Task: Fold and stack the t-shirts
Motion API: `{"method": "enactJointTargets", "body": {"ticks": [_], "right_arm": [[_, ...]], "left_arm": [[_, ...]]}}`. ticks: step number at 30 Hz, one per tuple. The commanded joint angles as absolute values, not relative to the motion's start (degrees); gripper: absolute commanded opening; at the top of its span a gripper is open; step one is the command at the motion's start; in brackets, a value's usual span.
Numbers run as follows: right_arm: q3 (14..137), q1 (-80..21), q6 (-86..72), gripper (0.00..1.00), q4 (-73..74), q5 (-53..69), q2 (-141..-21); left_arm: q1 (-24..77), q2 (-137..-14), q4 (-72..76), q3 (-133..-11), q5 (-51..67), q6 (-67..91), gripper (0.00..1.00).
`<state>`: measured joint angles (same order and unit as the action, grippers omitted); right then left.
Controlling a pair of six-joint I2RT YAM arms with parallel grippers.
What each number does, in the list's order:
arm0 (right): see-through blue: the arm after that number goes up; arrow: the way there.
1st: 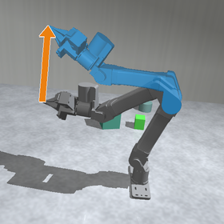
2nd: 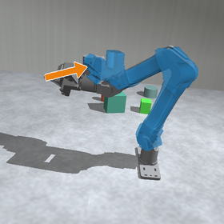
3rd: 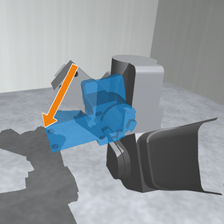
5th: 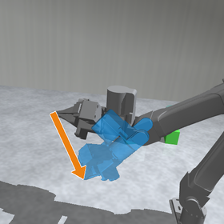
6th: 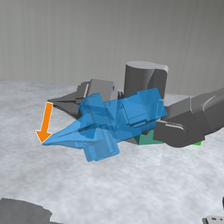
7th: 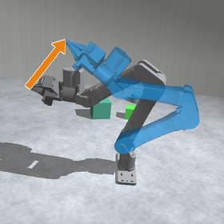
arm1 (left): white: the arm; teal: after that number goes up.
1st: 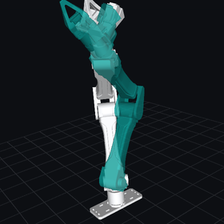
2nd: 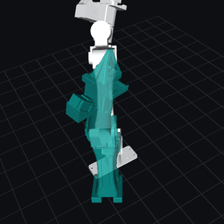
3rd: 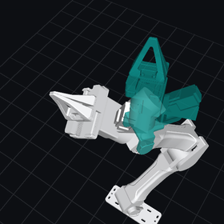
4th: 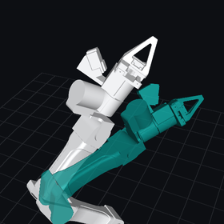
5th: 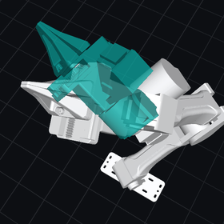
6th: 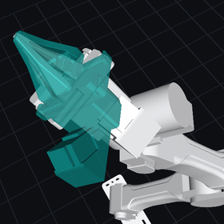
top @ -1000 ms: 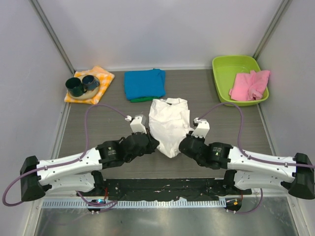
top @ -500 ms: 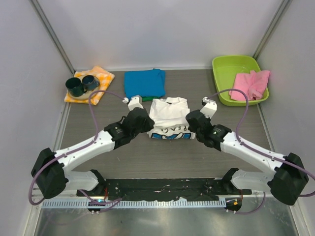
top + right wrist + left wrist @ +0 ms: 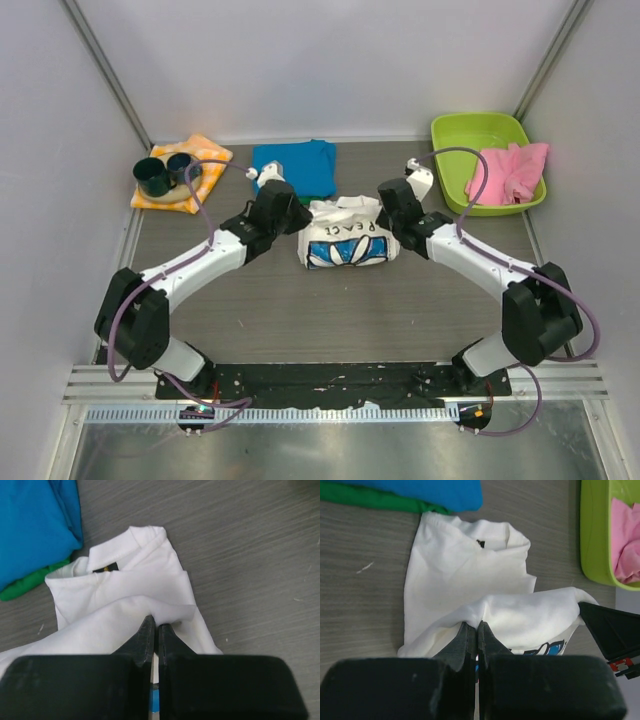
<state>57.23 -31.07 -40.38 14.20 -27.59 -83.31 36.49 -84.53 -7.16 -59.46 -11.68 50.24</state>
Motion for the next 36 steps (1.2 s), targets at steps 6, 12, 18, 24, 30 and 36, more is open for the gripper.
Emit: {"method": "enactJointTargets", "body": {"ticks": [6,12,18,24,30,36], "right_arm": [[69.60,-25.58,-37.62,0.01,9.32,-22.85,-94.02],[75.23,-22.77,-37.27,0.01,9.14,-21.36,-102.98],[82.52,-20.57,-35.69,0.91,7.65,-21.96,-112.31],[83.60,-20.21,-32.00,0.96,4.05,-23.38,-109.97],[79.63,-21.88,-31.64,0.98,5.71,-21.45,-99.33],[72.80,-22.67,-35.51,0.98,5.81,-11.17,-95.72]], "left_arm": [[31.12,-94.82,-3.08,-71.10,-6.24,48.34,0.00],[29.01,-102.47,-2.37,-76.02,-4.22,48.69,0.00],[24.80,-110.47,-2.11,-80.59,-6.15,50.71,0.99],[21.53,-107.51,-2.90,-83.59,-8.08,49.05,1.00],[24.34,-95.13,-2.73,-75.00,-3.43,50.88,1.00],[30.67,-91.76,3.23,-66.37,-0.71,54.58,1.00]]}}
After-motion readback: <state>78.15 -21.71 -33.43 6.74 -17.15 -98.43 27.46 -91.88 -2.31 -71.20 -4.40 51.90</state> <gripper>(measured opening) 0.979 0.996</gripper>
